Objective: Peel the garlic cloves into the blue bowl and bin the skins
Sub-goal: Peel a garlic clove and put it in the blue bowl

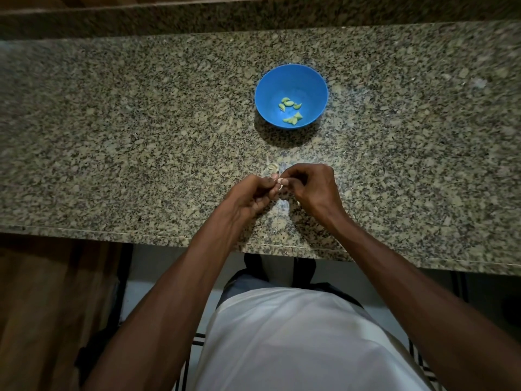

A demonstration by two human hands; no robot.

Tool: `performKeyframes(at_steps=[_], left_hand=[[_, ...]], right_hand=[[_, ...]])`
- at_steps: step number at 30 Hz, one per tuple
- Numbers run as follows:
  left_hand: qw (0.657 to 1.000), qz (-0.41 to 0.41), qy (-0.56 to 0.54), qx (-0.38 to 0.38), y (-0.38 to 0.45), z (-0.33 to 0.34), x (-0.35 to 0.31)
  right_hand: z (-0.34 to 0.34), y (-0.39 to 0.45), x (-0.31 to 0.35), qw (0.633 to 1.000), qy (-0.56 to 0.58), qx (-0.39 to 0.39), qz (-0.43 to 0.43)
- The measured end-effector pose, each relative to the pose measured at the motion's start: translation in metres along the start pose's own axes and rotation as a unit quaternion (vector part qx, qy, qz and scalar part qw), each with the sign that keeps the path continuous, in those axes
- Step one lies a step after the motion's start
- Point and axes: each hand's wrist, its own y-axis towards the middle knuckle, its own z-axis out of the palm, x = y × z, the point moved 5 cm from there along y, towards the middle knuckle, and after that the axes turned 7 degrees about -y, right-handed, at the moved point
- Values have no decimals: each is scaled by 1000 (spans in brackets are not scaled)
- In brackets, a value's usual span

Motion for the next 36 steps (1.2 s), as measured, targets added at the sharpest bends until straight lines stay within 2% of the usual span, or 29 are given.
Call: performKeyframes(at_steps=[8,12,15,25,32,36], left_hand=[[996,-61,40,44,1,-3,-2],[993,-71,47,83,-4,-5,-6],[993,-74,42,87,-6,-5,-9],[991,-107,52,57,-2,-4,-8],[989,-93,54,102,-6,-8,-7],[987,-92,63,118,-8,-7,-7]], right_hand=[[3,0,1,993,-79,50,-74],[2,10,-6,993,-4,118,-3],[0,14,-6,988,47,146,11],[1,12,4,989,-30,135,-53],[3,14,-10,970,121,208,18],[2,16,-10,957,152,245,35]])
